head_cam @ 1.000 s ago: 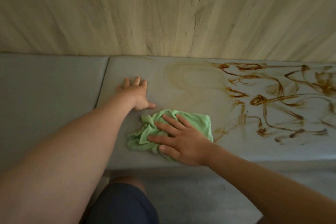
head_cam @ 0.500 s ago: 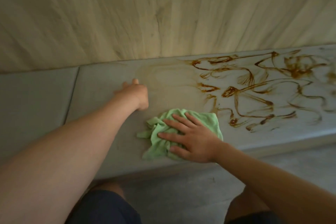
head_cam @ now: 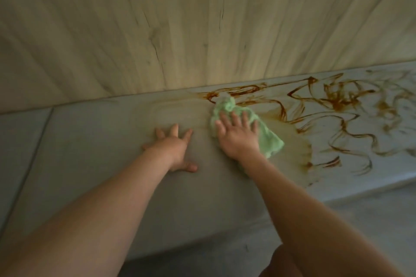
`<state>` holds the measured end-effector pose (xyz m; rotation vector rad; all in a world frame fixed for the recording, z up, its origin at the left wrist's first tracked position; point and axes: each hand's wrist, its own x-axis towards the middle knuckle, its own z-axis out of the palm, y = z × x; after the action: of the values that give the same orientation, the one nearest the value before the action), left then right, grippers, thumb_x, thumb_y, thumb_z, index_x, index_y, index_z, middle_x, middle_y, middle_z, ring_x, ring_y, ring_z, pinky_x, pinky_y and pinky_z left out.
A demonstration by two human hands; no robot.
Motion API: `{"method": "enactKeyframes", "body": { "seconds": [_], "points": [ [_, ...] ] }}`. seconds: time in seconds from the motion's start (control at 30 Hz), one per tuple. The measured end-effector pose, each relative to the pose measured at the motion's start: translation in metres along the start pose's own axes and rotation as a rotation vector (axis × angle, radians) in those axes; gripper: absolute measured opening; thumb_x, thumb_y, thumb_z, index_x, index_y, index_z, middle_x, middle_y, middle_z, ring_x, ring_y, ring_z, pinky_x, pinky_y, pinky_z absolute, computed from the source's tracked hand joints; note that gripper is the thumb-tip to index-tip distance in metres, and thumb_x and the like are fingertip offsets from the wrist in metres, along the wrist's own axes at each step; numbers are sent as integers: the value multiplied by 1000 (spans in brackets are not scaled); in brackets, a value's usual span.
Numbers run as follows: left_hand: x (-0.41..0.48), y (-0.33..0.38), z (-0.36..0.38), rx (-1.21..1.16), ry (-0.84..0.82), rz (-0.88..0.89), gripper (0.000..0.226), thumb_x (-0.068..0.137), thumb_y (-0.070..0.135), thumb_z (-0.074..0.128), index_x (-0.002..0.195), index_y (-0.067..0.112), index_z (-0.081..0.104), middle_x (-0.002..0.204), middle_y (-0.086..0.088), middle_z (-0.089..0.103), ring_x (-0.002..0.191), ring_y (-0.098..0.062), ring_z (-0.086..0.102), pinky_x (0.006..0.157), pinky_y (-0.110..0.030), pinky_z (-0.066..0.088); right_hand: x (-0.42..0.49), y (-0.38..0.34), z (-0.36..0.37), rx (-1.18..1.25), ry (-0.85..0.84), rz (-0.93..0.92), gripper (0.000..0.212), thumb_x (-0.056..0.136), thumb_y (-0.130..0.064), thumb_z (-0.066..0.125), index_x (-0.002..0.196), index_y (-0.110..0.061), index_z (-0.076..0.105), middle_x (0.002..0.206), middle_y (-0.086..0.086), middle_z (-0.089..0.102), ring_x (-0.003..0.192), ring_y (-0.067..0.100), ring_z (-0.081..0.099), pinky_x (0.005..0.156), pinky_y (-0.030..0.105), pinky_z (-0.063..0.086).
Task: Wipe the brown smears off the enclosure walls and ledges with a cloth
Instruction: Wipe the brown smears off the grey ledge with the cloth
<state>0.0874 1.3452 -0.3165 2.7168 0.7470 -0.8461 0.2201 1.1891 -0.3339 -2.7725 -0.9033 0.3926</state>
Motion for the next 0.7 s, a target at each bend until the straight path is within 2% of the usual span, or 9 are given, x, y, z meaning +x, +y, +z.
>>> {"method": "enactKeyframes", "body": {
  "seconds": [0.1,0.17,0.23,0.33,0.43,0.5,0.53,0.6,0.7],
  "points": [
    [1,2,-1,13,17,-6,121,72,76,75,162,40,3,169,-3,-15,151,-54,-7,113,-74,27,3,-32,11,-70,-37,-401,57,107,-58,13,162,-48,0,172,-13,13,160,20,1,127,52,-3],
    [1,2,-3,-2,11,-13,121,72,76,74,163,39,2,169,-1,-16,151,-53,-8,112,-75,28,15,-14,5,-125,-23,-455,58,105,-63,18,160,-53,2,172,-15,10,160,19,2,128,51,0],
    [-5,2,-4,-33,-2,-17,121,76,71,75,161,44,-6,169,2,-21,153,-49,-14,113,-77,24,34,19,-7,-136,7,-307,60,101,-71,18,158,-59,4,173,-10,4,160,22,-3,128,53,-2],
    [-10,5,-4,-65,10,-27,120,78,66,77,160,47,-9,169,5,-23,154,-45,-19,113,-78,21,74,62,-31,-68,53,75,64,97,-73,18,158,-58,6,174,0,0,160,31,-4,127,55,-1],
    [-6,6,-4,-84,8,-33,122,78,62,80,161,46,-8,169,6,-24,153,-46,-21,112,-80,19,109,54,-36,52,105,383,71,97,-65,20,163,-43,8,173,10,-3,158,40,-6,125,60,-5],
    [-5,5,-3,-104,3,-32,122,77,60,81,161,47,-7,169,7,-23,153,-46,-23,111,-82,17,124,16,-26,91,128,477,75,100,-56,22,166,-27,3,172,19,-7,156,44,-9,124,62,-8],
    [-4,6,-3,-109,3,-28,122,77,60,82,161,48,-6,169,8,-23,153,-46,-23,111,-82,17,126,-7,-21,92,125,463,75,101,-54,21,166,-21,1,171,22,-8,156,46,-9,123,63,-8],
    [-4,5,-3,-115,6,-26,121,76,59,82,161,48,-4,169,9,-21,153,-46,-22,110,-83,17,123,-53,-5,46,98,300,74,103,-54,19,166,-18,3,170,25,-6,156,46,-9,123,63,-8],
    [-5,6,-4,-96,13,-31,121,75,61,82,161,48,-3,169,8,-18,153,-47,-19,109,-83,20,105,-85,10,-62,7,-130,67,104,-60,17,165,-33,11,173,14,3,159,36,-4,125,59,-7]
  ]
}}
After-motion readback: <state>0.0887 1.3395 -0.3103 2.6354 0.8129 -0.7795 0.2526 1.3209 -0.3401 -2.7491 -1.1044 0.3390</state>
